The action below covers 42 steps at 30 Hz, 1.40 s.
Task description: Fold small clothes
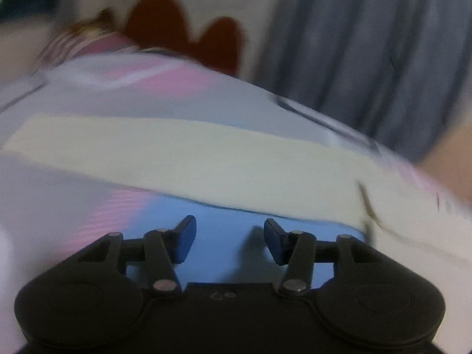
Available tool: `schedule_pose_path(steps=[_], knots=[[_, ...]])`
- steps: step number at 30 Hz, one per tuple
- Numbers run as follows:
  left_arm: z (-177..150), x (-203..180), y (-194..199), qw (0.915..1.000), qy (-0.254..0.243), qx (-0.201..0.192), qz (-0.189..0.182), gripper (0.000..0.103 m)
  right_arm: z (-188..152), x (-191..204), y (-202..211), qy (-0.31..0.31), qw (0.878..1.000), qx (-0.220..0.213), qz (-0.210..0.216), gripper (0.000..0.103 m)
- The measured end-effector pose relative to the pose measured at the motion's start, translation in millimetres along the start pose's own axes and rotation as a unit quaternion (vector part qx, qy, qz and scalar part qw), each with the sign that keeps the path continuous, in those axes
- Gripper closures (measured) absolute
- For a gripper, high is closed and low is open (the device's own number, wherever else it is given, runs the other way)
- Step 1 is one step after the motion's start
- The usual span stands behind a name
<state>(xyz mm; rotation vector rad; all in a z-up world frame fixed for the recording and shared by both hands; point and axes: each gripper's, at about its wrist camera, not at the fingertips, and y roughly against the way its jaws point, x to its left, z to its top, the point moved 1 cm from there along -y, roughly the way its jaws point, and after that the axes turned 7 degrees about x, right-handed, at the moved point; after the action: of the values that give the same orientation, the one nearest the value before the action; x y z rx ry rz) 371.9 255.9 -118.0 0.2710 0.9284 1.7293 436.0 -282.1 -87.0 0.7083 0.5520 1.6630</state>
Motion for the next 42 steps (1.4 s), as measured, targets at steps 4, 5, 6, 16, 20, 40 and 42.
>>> schedule_pose_path(steps=[4,5,6,16,20,40,42], knots=[[16,64,17,0.9954,0.092,-0.021,0.013,0.051,7,7,0,-0.038,0.999,-0.002,0.005,0.103],[18,79,18,0.9923,0.121,-0.027,0.005,0.052,9,11,-1,-0.040,0.999,-0.001,0.007,0.103],[20,97,18,0.9866,0.159,-0.034,-0.011,0.053,10,16,-2,-0.040,0.999,0.001,0.011,0.103],[39,157,9,0.9463,0.311,-0.061,-0.066,0.061,29,34,-2,-0.058,0.998,-0.006,0.014,0.103],[54,147,4,0.9582,0.282,-0.026,0.041,0.099,32,28,0,-0.061,0.998,-0.005,0.010,0.103],[12,-291,-50,0.9671,-0.229,0.007,-0.111,0.100,38,-26,28,-0.073,0.997,-0.038,-0.009,0.103],[-3,-306,-68,0.9617,-0.250,0.032,-0.108,0.100,40,-32,31,-0.075,0.996,-0.037,-0.003,0.103]])
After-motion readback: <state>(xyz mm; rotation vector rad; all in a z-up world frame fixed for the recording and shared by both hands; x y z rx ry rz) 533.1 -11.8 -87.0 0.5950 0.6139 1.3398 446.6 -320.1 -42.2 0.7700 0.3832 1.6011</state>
